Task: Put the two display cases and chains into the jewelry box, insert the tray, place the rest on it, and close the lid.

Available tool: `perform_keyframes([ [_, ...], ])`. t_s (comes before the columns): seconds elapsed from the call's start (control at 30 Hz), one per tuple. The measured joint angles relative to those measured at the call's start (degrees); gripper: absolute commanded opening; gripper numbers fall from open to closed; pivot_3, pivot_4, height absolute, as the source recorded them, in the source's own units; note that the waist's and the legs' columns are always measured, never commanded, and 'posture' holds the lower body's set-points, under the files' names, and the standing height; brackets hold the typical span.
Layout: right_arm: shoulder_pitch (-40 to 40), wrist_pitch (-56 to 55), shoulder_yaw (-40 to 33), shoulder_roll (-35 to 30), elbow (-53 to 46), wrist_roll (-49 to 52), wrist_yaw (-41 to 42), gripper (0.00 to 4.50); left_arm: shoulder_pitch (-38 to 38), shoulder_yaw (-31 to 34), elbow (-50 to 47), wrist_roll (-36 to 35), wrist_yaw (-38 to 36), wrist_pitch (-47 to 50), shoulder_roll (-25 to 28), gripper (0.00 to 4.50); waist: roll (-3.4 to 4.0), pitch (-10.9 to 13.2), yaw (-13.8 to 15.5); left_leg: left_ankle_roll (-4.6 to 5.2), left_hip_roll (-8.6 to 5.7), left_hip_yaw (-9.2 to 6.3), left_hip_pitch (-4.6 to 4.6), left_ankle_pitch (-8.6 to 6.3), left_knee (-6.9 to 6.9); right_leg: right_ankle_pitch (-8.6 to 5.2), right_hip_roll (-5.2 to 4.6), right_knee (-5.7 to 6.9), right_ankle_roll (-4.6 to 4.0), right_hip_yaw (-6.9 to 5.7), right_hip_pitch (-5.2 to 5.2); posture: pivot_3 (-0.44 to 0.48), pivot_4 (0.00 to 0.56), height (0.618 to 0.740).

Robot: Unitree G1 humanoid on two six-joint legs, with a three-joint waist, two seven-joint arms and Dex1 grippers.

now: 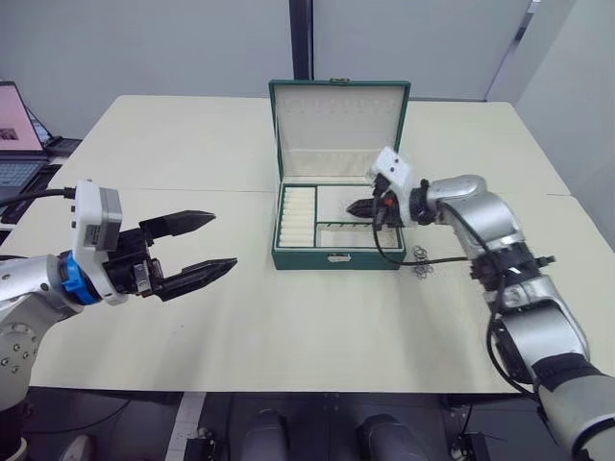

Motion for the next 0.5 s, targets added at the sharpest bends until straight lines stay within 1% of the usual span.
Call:
perform_keyframes([
  [0.07,4.12,4.56,-2.67,-5.63,-11.29,2.80,1.35,0.03,0.92,-0.15,0.09,0.48,-0.34,0.20,0.98,4.50,-0.07,-0.03,0.50,0.02,0.01,-0.03,0.01,-0.02,-0.06,0.00,0.00,-0.04,0.00,-0.02,0.00,0.000,0.150,0.740],
  [0.13,13.06,9.84,-6.14,-11.76,-24.68,7.20,2.97,0.03,3.25,-0.35,0.36,1.85,-0.82,0.71,3.04,4.50,-0.13,-0.06,0.93,0.09,0.01,-0.09,0.02,-0.08,-0.12,-0.01,0.02,-0.10,0.01,-0.05,0.04,0.000,0.150,0.740],
  [0.17,17.03,12.57,-7.42,-13.60,-29.42,9.27,3.15,0.03,3.83,-0.52,0.66,2.28,-0.83,1.30,3.35,4.50,-0.11,-0.04,0.90,0.12,0.01,-0.05,0.01,-0.10,-0.13,-0.01,0.02,-0.08,0.01,-0.01,0.03,0.000,0.150,0.740],
  [0.3,30.91,21.24,-13.13,-16.35,-44.96,17.07,1.83,0.03,4.27,-0.38,1.00,1.98,-0.90,2.36,3.35,4.50,-0.14,-0.01,0.55,0.16,-0.01,0.01,0.08,-0.11,-0.10,-0.01,0.04,0.00,0.00,0.09,0.05,0.000,0.150,0.740],
  [0.37,36.54,24.27,-15.93,-17.57,-49.68,19.76,0.41,0.03,4.43,-0.19,1.12,1.75,-1.51,2.29,3.33,4.50,-0.17,-0.02,0.52,0.16,-0.02,0.02,0.08,-0.11,-0.10,-0.01,0.04,-0.02,0.01,0.10,0.05,0.000,0.150,0.740],
  [0.47,43.67,28.41,-20.20,-18.31,-53.85,23.15,-1.58,0.59,4.76,0.37,1.06,0.49,-3.33,1.86,3.24,4.50,-0.20,-0.01,0.69,0.16,-0.03,0.02,0.07,-0.11,-0.10,-0.01,0.03,-0.04,0.01,0.10,0.03,0.000,0.150,0.740],
  [0.5,47.19,29.00,-21.23,-19.17,-55.42,24.04,-2.00,0.85,5.06,1.05,1.02,0.10,-3.50,1.83,3.23,4.50,-0.22,-0.01,0.74,0.16,-0.03,0.02,0.06,-0.12,-0.10,-0.01,0.03,-0.06,0.01,0.09,0.04,0.000,0.150,0.740],
])
